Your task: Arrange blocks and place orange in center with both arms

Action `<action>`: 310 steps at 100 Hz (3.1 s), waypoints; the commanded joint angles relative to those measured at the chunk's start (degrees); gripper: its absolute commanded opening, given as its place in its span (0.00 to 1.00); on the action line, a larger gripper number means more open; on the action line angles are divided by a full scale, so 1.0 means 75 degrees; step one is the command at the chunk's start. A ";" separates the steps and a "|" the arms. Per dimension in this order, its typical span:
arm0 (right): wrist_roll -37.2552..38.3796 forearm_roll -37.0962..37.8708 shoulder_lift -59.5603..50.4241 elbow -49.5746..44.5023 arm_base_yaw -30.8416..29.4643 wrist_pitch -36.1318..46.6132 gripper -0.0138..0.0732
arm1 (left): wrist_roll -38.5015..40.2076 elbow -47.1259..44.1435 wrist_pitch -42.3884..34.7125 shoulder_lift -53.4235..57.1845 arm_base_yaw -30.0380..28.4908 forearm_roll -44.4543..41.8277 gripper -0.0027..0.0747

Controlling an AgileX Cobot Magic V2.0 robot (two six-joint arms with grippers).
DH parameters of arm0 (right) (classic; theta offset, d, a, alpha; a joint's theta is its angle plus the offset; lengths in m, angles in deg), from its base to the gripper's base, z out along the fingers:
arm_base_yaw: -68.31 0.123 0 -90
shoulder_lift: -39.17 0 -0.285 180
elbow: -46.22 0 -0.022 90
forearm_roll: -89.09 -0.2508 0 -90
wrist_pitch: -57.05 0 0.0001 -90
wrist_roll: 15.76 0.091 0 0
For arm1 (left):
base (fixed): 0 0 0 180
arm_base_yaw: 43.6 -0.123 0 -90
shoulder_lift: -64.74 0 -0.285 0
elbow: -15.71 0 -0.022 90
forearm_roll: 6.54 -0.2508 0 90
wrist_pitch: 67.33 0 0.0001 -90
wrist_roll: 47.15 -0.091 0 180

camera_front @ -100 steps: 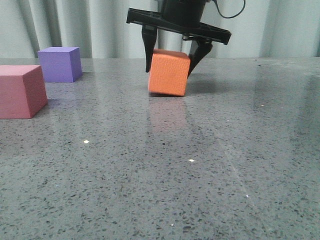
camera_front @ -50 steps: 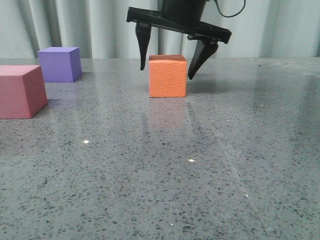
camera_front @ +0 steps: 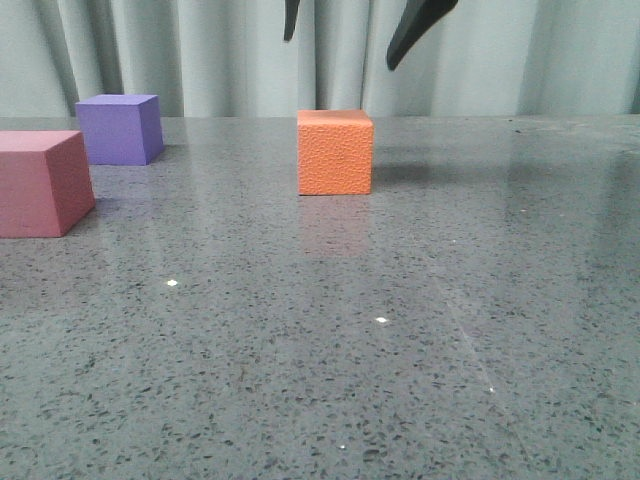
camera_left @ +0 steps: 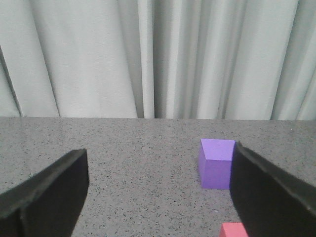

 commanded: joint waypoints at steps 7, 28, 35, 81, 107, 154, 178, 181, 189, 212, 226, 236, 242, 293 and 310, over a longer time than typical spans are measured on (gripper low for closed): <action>-0.0162 0.0330 -0.0831 0.0013 -0.0026 -0.0615 0.90 | -0.0009 0.0291 -0.0679 -0.0045 0.0014 0.0046 0.75; -0.0449 0.0811 -0.1614 -0.1227 -0.0026 -0.0462 0.90 | -0.0009 0.0291 -0.0692 -0.0045 0.0014 0.0046 0.75; -0.0489 0.0923 -0.1973 -0.1778 -0.0026 -0.0149 0.90 | -0.0009 0.0291 -0.0731 -0.0045 0.0014 0.0046 0.75; -0.0620 0.1122 -0.4786 -0.6065 -0.0026 0.2052 0.90 | -0.0009 0.0425 -0.0614 -0.0045 0.0014 0.0208 0.67; -0.0620 0.1413 -0.5932 -0.7364 -0.0026 0.2511 0.90 | -0.0023 0.1233 0.0164 -0.0323 0.0014 0.0181 0.61; -0.0620 0.1560 -0.6439 -0.7779 -0.0026 0.2840 0.90 | -0.1468 0.3295 0.1988 -0.2535 0.0027 0.0242 0.93; -0.0620 0.1560 -0.6439 -0.7779 -0.0026 0.2857 0.90 | -0.3291 0.4844 0.3086 -0.3831 0.0027 0.1508 0.93; -0.0620 0.1560 -0.6439 -0.7779 -0.0026 0.2878 0.90 | -0.3676 0.5045 0.3249 -0.3989 0.0027 0.1842 0.93; -0.0620 0.1560 -0.6439 -0.7779 -0.0026 0.2898 0.90 | -0.4735 0.5738 0.3954 -0.4521 0.0027 0.2540 0.93; -0.0620 0.1560 -0.6439 -0.7779 -0.0026 0.3075 0.90 | -0.6526 0.7918 0.6416 -0.6104 0.0091 0.3451 0.93; -0.0620 0.1567 -0.6439 -0.7779 -0.0026 0.3167 0.90 | -0.6943 0.9114 0.7273 -0.7003 0.0536 0.3451 0.93; -0.0620 0.1567 -0.6439 -0.7779 -0.0026 0.3201 0.90 | -0.7319 0.9750 0.7559 -0.7589 0.1085 0.3382 0.93; -0.0620 0.1567 -0.6439 -0.7779 -0.0026 0.3211 0.90 | -0.7617 1.0029 0.7774 -0.7895 0.1498 0.3249 0.93; -0.0620 0.1567 -0.6439 -0.7779 -0.0026 0.3098 0.90 | -0.7830 1.1044 0.7854 -1.0123 0.3830 0.2476 0.93; -0.0620 0.1567 -0.6439 -0.7779 -0.0026 0.3098 0.90 | -0.7830 1.1044 0.7639 -1.0386 0.3945 0.2447 0.93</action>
